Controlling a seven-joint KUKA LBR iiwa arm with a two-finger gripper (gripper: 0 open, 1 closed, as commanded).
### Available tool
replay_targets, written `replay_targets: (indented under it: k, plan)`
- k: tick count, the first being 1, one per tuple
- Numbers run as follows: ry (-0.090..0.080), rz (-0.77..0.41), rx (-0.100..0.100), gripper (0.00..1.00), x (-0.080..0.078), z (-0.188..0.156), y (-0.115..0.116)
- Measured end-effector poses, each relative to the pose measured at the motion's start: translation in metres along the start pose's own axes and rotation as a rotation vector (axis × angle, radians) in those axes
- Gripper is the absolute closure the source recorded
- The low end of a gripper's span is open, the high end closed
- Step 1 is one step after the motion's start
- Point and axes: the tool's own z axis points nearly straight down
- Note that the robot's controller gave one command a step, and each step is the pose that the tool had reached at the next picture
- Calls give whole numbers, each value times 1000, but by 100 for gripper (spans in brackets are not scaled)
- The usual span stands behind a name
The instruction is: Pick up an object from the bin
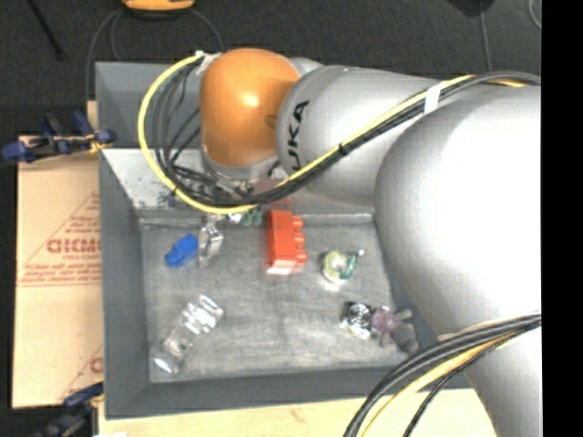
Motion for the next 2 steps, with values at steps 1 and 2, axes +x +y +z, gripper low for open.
replay_targets:
  k: [1, 2]
  plan:
    - [2, 236, -3, 0, 8, 46, -5]
    - [4, 237, -5, 100, 9, 48, -4]
